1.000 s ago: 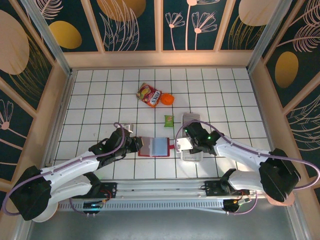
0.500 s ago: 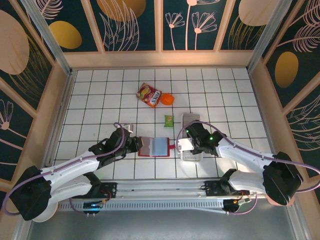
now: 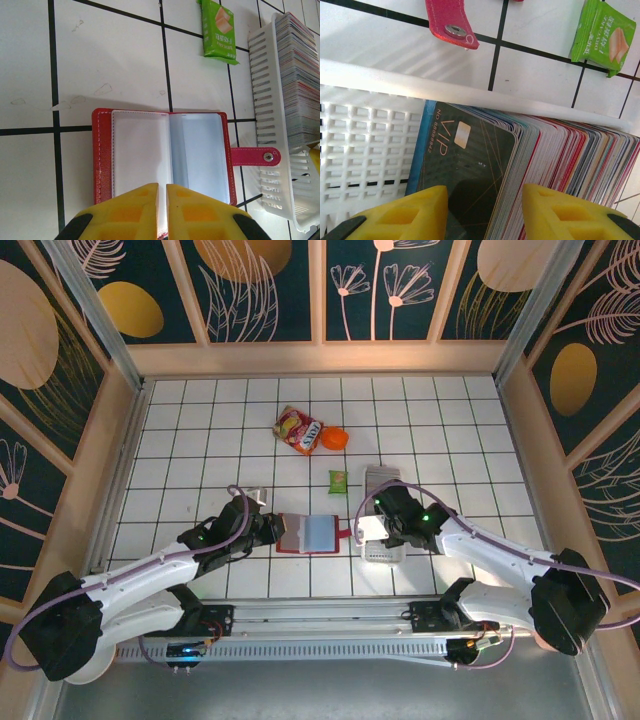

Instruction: Put the credit cards into the card holder

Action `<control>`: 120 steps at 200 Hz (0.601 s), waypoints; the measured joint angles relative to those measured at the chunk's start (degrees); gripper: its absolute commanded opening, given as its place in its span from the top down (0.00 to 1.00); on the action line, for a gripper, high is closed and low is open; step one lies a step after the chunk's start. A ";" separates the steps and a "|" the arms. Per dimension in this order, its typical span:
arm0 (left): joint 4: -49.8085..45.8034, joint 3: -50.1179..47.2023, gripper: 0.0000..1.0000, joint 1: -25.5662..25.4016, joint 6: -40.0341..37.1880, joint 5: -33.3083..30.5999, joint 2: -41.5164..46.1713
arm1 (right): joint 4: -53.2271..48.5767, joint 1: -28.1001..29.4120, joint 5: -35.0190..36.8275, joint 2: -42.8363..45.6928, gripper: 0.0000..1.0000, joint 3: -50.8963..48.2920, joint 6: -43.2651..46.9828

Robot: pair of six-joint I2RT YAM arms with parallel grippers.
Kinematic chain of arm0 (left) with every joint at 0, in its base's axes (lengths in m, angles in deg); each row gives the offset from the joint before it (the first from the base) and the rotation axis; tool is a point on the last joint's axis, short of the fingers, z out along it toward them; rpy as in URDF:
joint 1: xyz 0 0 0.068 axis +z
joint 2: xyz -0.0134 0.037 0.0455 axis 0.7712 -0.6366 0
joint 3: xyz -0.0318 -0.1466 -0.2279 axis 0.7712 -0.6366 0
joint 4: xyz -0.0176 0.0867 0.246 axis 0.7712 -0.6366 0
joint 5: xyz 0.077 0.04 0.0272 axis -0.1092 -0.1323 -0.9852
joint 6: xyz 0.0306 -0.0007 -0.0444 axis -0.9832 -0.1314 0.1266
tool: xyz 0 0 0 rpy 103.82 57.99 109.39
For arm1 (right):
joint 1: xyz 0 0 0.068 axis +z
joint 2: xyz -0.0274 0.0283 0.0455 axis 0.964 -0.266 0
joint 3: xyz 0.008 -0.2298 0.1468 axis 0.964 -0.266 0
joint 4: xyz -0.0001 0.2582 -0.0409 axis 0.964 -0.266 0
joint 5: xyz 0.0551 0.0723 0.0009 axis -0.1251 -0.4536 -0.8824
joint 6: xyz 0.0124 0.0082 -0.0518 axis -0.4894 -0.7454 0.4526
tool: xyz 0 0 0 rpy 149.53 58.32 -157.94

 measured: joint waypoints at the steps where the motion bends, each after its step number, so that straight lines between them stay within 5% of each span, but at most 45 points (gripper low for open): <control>1: 0.00 0.00 0.88 0.00 0.02 0.00 0.00 | 0.00 0.00 0.00 0.00 0.59 0.00 0.00; 58: 0.00 0.00 0.89 0.00 0.22 0.00 0.00 | -0.13 -0.02 -0.28 0.46 0.64 0.00 0.00; 120: 0.00 0.00 0.91 0.00 0.42 0.02 0.00 | -1.51 -0.07 -1.88 1.53 0.84 0.00 -0.28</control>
